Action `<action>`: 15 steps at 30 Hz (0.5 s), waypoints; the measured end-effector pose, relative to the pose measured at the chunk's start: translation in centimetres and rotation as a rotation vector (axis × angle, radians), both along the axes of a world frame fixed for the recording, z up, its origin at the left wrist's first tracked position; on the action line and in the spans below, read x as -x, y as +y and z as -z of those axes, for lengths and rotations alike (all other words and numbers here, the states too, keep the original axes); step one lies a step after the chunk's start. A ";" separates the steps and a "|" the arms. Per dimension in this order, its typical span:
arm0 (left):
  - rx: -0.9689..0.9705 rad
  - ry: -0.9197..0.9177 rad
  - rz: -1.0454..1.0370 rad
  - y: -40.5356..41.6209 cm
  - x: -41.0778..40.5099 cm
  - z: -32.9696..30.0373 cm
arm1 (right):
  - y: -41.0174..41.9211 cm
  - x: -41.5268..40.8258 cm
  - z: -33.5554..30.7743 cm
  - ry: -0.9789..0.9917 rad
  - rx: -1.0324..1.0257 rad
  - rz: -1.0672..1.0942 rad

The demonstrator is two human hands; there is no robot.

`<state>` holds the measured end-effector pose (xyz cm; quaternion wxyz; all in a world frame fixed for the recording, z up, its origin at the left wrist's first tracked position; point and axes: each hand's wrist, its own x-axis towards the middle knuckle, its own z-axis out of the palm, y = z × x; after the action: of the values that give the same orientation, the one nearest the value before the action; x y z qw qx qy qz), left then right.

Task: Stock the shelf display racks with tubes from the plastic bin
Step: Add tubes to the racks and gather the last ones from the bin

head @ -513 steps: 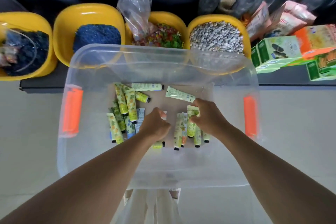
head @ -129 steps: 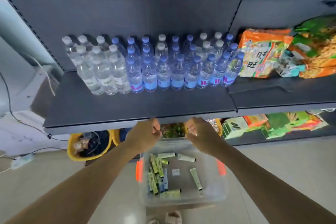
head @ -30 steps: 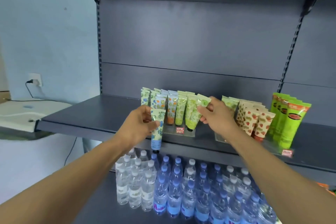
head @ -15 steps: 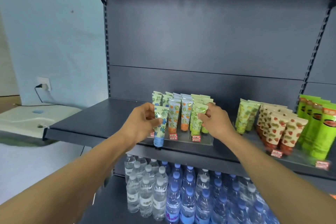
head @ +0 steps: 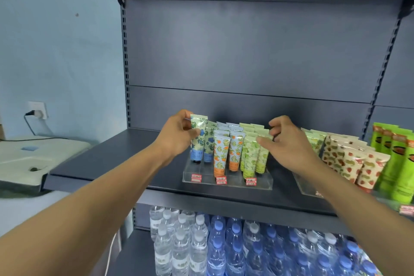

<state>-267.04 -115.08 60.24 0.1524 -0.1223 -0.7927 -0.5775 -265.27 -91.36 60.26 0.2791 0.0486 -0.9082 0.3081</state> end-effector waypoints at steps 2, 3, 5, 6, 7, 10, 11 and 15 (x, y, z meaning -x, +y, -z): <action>0.016 -0.004 0.011 0.3 1.1 0.0 | -0.1 -0.1 -0.6 0.037 -0.015 0.013; 0.026 -0.007 0.017 0.4 1.6 0.1 | -0.1 -0.2 -0.8 0.046 -0.025 0.020; 0.044 -0.005 0.026 0.7 2.6 0.4 | -0.3 -0.1 -1.0 0.058 -0.035 0.030; 0.050 -0.003 0.031 0.8 3.1 0.6 | -0.3 -0.1 -1.0 0.062 -0.036 0.034; 0.055 -0.003 0.037 0.9 3.4 0.7 | -0.3 0.0 -1.0 0.062 -0.036 0.038; 0.065 -0.008 0.053 1.0 4.2 1.3 | -0.3 0.0 -0.7 0.054 -0.031 0.047; 0.075 -0.008 0.058 1.0 4.3 1.5 | -0.3 0.0 -0.6 0.052 -0.032 0.052; 0.090 -0.009 0.085 1.1 4.6 2.2 | -0.3 -0.1 -0.2 0.039 -0.042 0.072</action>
<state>-271.63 -113.94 58.06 0.1186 -0.1602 -0.8126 -0.5476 -265.14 -91.63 60.50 0.3065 0.0279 -0.9100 0.2777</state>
